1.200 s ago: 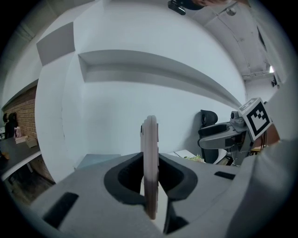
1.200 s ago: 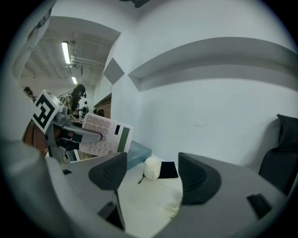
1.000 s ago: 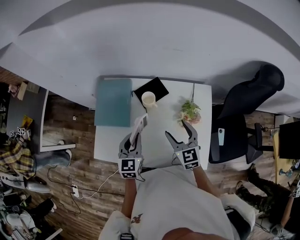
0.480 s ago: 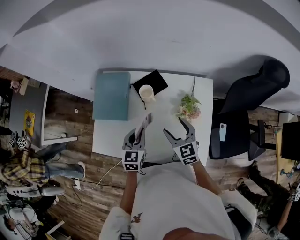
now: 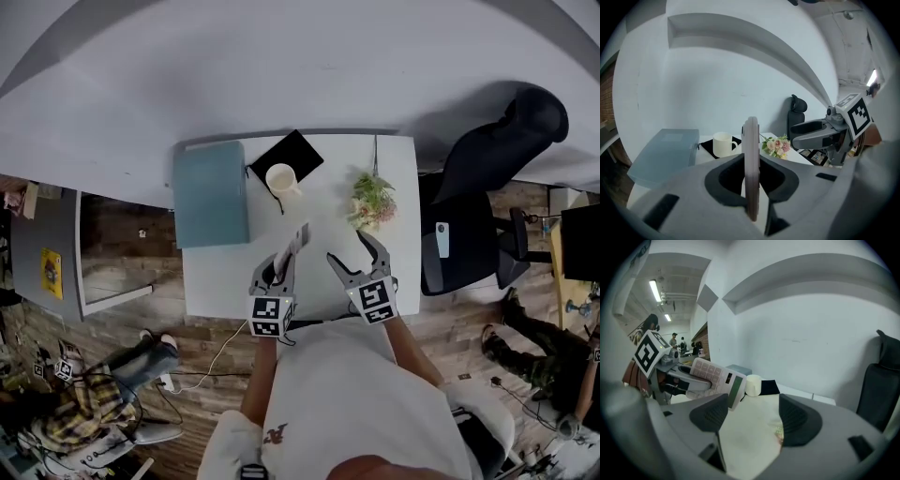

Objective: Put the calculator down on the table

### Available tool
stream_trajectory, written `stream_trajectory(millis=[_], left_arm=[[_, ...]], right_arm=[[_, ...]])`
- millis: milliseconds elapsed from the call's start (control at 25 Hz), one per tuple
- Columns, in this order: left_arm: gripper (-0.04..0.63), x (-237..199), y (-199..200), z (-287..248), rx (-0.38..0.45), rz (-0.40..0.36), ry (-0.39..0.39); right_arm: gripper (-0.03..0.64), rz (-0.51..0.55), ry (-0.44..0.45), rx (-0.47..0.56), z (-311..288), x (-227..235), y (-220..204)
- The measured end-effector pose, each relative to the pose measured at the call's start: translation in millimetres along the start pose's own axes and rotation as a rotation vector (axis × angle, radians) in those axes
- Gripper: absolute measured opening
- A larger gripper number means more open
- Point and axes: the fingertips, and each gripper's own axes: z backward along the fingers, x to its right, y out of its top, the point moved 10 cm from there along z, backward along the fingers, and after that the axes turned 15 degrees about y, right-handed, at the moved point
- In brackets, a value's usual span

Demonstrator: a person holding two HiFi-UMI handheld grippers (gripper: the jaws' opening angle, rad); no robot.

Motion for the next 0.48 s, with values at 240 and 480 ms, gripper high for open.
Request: stream_trajectory(millis=[240, 480], left_arm=[[0.060, -6.1, -11.1, -9.2, -0.026, -0.002, -0.068], [0.060, -9.7, -25.3, -20.1, -0.071, 0.027, -0.124]], right_arm=[[0.341, -0.038, -0.047, -0.034, -6.6, -12.0, -10.7], [0.337, -0.061, -0.066, -0.073, -13.3, -17.5, -21.3]])
